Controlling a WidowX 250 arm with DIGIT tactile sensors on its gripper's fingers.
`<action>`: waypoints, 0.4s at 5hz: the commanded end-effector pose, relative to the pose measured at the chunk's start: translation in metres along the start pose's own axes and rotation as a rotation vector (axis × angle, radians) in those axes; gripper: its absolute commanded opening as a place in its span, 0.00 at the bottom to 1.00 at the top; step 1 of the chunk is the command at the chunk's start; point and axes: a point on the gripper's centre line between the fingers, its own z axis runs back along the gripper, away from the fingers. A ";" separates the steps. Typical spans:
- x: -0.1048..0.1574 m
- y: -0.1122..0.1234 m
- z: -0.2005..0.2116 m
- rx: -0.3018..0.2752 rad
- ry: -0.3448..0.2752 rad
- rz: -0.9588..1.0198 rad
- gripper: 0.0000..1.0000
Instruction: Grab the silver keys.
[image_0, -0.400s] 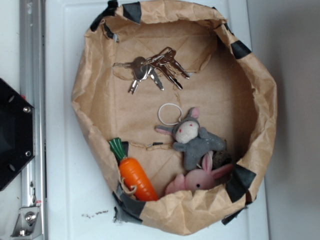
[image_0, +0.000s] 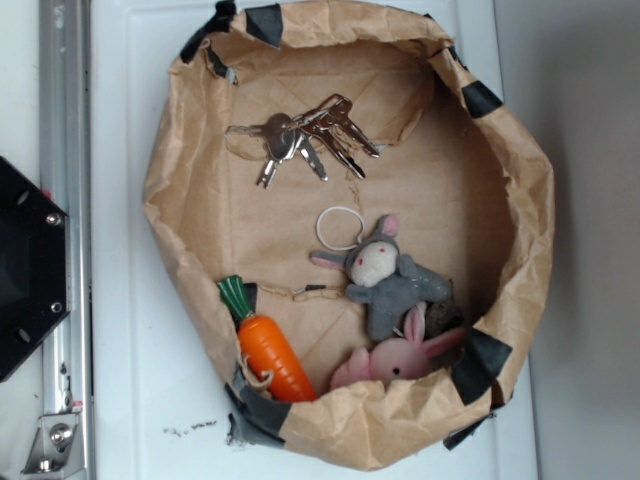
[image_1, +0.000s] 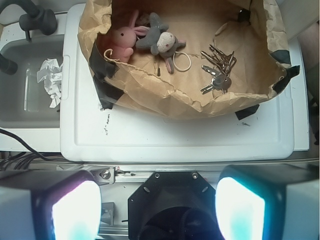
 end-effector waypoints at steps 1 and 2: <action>0.093 0.006 -0.039 0.074 0.022 0.344 1.00; 0.121 0.029 -0.059 0.128 -0.016 0.450 1.00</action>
